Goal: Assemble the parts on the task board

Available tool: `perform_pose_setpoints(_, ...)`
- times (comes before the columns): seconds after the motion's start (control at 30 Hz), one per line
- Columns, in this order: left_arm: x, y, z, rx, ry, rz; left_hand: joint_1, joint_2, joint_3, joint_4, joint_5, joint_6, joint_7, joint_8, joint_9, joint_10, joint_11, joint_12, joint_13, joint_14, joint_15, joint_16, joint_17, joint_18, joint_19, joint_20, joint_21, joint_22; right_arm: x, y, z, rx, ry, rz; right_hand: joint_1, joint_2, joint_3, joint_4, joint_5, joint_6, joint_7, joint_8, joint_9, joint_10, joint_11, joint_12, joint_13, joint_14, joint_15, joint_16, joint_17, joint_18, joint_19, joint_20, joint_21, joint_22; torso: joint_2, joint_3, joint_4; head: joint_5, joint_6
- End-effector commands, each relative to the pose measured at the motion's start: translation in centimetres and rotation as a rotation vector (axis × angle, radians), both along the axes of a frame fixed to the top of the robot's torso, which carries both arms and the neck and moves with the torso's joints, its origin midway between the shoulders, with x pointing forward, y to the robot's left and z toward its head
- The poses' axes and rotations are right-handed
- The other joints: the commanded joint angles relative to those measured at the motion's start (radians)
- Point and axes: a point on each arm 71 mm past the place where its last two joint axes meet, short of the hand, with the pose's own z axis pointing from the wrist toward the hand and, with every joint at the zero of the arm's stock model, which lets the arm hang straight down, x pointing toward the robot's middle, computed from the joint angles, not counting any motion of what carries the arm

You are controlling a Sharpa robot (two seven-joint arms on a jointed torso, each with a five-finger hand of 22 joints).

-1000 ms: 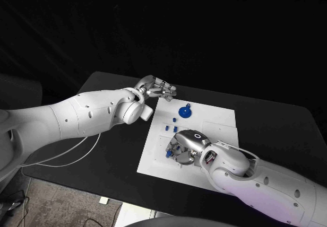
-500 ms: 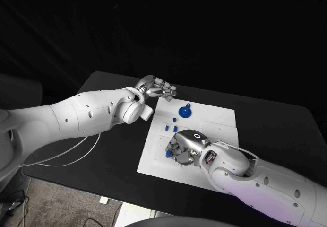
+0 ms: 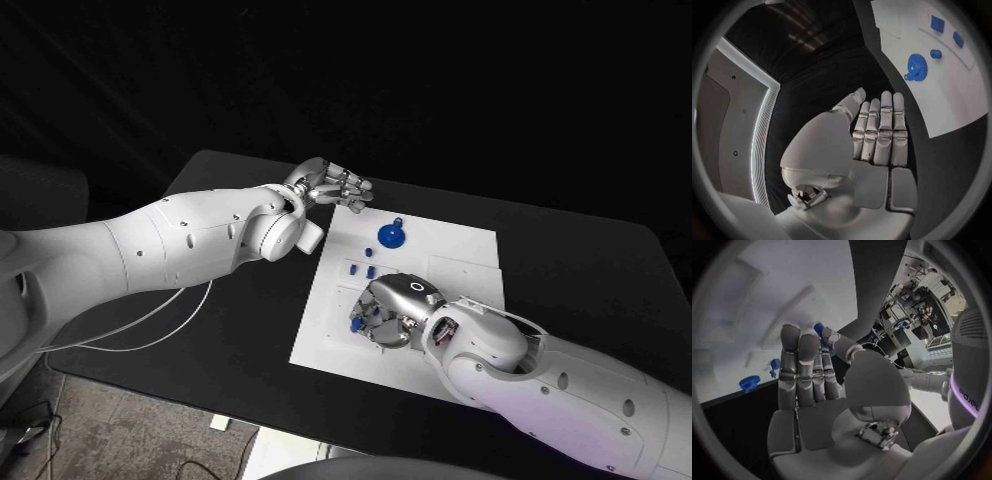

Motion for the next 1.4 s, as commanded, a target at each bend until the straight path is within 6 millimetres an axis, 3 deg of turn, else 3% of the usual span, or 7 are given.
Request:
perform_pose_setpoints(0.03,-0.02,-0.21,0.11,-0.007,0.000,-0.014,0.009,-0.001,-0.001,0.004,-0.005,-0.004,0.004,-0.003,0.001,-0.008,0.002,-0.005,0.000,-0.004,-0.001,-0.004,-0.001,0.011,-0.003,0.007,0.001,-0.001,-0.14,0.11,-0.06,-0.009,0.005,0.013,-0.001,0.007,0.004,0.000,0.001,0.007,0.001,0.004,0.005,0.003,0.002,-0.001,0.001,0.000,-0.006,-0.001,0.001,0.013,0.037,-0.006,0.004,0.002,0.000,0.0001,0.0001,0.000,-0.001)
perform_pose_setpoints(1.4,-0.04,-0.13,0.08,-0.006,0.003,-0.016,0.010,0.000,-0.001,0.006,-0.006,-0.005,0.005,-0.003,0.001,-0.009,0.003,-0.006,0.000,-0.005,0.000,-0.004,-0.001,0.012,-0.002,0.007,0.001,-0.003,0.04,-0.12,-0.34,-0.034,0.011,0.005,-0.001,0.009,0.000,-0.001,0.000,0.006,0.001,0.004,0.005,0.002,0.002,-0.001,0.001,0.000,-0.007,-0.003,0.003,0.014,0.036,-0.006,0.000,0.001,0.001,-0.0002,0.0007,-0.001,-0.007)
